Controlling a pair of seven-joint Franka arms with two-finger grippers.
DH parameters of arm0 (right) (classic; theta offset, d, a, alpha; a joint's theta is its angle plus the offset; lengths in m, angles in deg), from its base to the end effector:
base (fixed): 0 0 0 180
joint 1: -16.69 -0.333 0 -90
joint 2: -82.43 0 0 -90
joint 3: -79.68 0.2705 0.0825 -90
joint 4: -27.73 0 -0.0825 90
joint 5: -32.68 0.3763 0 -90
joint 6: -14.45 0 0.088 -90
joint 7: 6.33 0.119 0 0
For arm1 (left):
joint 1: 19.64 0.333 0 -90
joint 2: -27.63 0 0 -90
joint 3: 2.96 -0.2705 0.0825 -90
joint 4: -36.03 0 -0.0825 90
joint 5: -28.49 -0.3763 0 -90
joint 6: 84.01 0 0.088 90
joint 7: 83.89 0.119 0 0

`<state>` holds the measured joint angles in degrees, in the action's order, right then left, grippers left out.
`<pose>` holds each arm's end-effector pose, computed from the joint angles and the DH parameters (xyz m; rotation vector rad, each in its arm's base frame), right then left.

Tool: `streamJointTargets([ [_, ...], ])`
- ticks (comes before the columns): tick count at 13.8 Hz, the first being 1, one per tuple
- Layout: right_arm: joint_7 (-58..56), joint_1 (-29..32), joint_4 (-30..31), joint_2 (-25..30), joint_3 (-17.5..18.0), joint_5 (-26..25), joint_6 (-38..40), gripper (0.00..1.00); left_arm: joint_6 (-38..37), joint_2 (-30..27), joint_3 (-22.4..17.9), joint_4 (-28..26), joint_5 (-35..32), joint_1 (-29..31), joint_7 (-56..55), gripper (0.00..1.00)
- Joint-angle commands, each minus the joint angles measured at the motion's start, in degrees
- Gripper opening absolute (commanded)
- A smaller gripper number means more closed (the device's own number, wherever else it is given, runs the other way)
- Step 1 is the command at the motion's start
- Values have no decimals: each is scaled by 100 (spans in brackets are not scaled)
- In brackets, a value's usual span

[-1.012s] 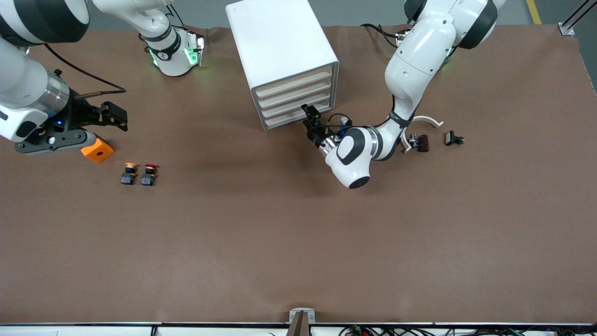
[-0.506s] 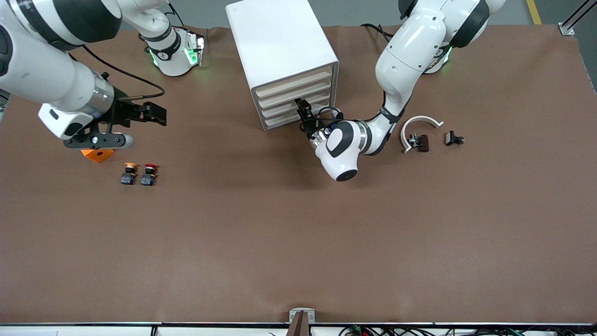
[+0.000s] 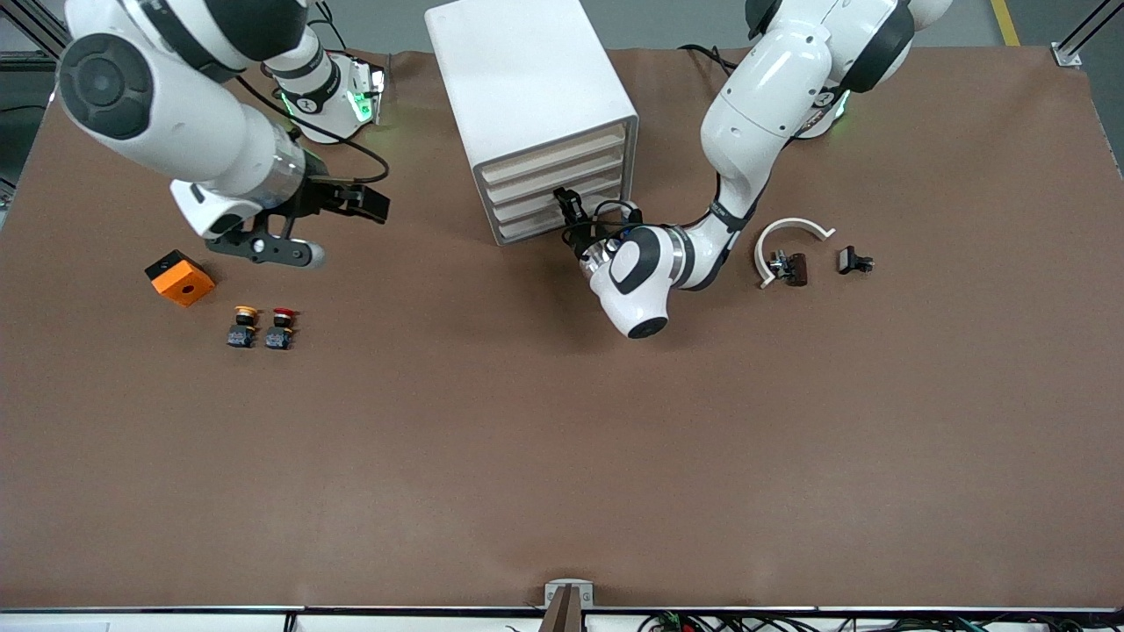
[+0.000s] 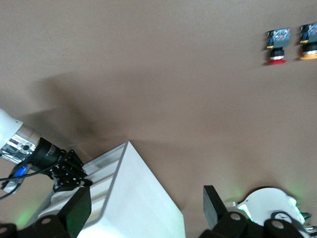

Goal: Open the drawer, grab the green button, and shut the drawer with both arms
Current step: 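Pull the drawer open with the left gripper while the right gripper approaches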

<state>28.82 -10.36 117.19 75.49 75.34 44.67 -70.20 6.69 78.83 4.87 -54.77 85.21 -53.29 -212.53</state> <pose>0.5056 0.2421 0.4999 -3.0178 0.3324 0.4211 0.3637 -0.4492 0.0966 -1.0707 -1.7711 1.3259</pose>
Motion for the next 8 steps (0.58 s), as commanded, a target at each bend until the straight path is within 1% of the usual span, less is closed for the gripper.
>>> streamJointTargets([
  [1,508,-282,-95,-123,-59,93,-113,100,-61,82,-44,176,76,25,-153,0],
  [4,1254,-650,-122,-246,-58,84,-358,100,-61,108,-88,307,67,148,-153,0],
  [8,2239,-1125,-139,-430,-59,58,-710,100,-61,170,-123,509,32,517,-153,0],
])
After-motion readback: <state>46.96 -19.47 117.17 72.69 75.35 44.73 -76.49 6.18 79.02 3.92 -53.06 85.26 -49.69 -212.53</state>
